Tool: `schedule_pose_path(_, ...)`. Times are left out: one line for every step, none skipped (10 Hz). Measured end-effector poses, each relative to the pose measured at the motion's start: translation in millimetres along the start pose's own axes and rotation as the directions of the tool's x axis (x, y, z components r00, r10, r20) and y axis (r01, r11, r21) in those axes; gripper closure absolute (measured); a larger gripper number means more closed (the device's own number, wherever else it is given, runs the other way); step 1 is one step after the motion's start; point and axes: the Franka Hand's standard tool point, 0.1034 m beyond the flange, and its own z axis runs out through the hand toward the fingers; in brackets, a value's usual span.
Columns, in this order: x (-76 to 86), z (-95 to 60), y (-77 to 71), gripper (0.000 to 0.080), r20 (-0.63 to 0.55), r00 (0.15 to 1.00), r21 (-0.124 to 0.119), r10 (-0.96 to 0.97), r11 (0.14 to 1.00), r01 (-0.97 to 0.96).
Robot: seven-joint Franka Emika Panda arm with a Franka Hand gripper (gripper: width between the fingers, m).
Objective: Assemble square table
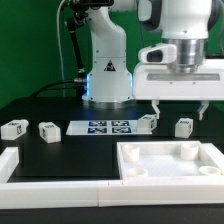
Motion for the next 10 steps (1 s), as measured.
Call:
schedule_pose_path(-3.2, 1.8, 3.5, 0.0151, 0.124, 0.987, 0.008, 0.106, 0.994, -0.108)
schedule_pose_path(1.5, 1.7, 4.9, 0.0151, 0.211, 0.964, 0.022, 0.16, 0.985, -0.168)
schedule_pose_path(3.0, 2.5, 7.0, 0.0151, 0.253, 0.955, 0.015, 0.158, 0.986, -0.167)
schedule_pose_path(-0.1, 3.4, 8.6, 0.0151, 0.295, 0.944, 0.007, 0.149, 0.987, -0.158)
schedule_pose_path(-3.4, 3.4, 12.2, 0.0151, 0.375, 0.917, -0.004, 0.137, 0.989, -0.147)
schedule_pose_path(-6.4, 5.4, 8.6, 0.0151, 0.439, 0.878, -0.017, 0.193, 0.978, -0.206)
schedule_pose_path(-17.9, 8.9, 0.5, 0.0151, 0.502, 0.831, -0.024, 0.238, 0.965, -0.261)
schedule_pose_path(-29.9, 12.9, -4.9, 0.0151, 0.564, 0.794, -0.041, 0.227, 0.968, -0.248)
schedule_pose_path(-36.1, 14.2, -11.8, 0.0151, 0.619, 0.746, -0.033, 0.246, 0.957, -0.288)
schedule_pose_path(-39.8, 14.2, -13.0, 0.0151, 0.667, 0.699, -0.03, 0.259, 0.946, -0.322)
